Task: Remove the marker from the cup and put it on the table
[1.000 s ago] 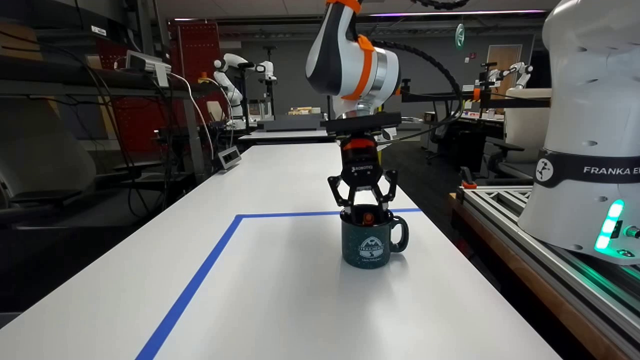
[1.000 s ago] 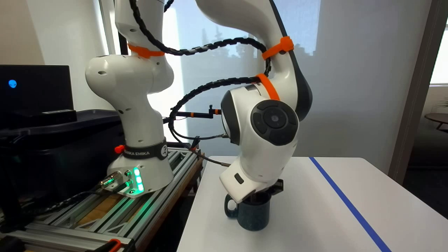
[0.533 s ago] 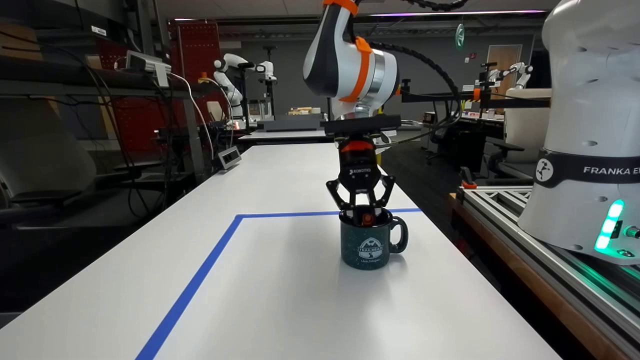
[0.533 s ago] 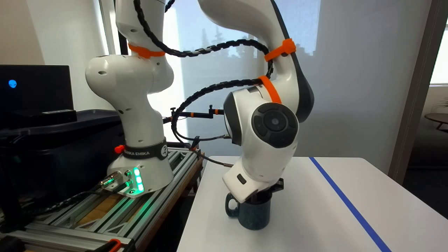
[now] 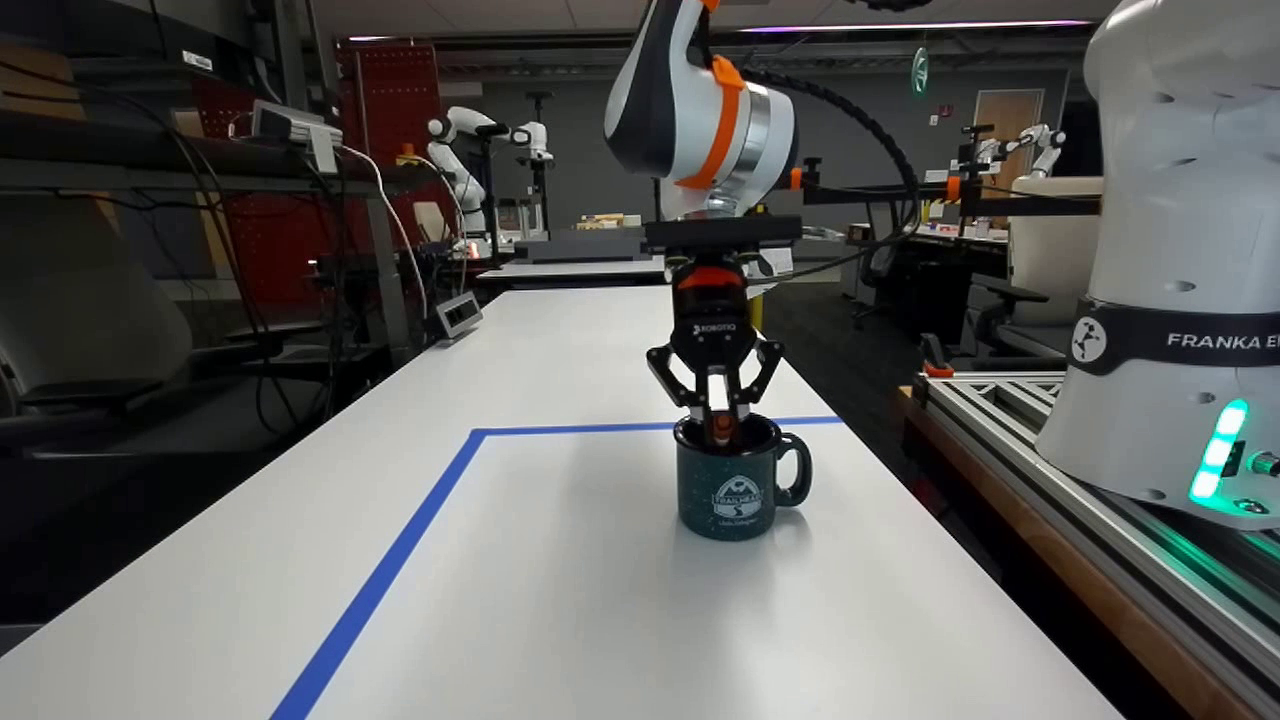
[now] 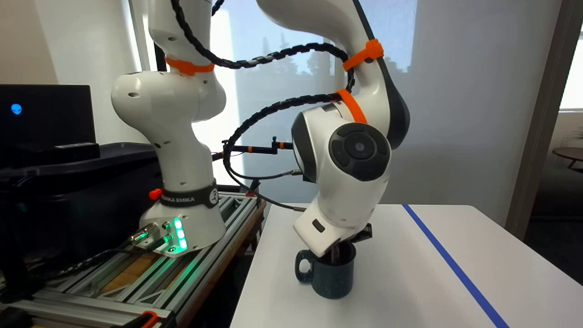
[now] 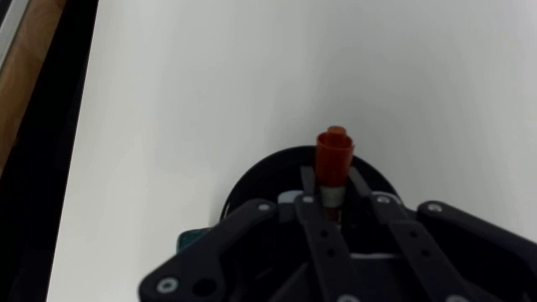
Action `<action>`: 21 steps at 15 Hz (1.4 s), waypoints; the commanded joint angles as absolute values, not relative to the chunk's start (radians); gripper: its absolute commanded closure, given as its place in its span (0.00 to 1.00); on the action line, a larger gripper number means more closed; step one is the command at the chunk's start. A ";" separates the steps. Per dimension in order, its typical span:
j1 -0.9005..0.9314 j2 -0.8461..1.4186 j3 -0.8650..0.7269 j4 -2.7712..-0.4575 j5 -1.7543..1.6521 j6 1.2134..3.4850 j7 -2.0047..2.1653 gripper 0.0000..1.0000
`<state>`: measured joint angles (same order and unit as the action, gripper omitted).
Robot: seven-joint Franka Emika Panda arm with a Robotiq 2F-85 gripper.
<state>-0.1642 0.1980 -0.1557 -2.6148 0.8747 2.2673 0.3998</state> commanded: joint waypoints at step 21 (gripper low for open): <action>-0.146 0.181 -0.146 -2.431 0.846 2.289 0.439 0.95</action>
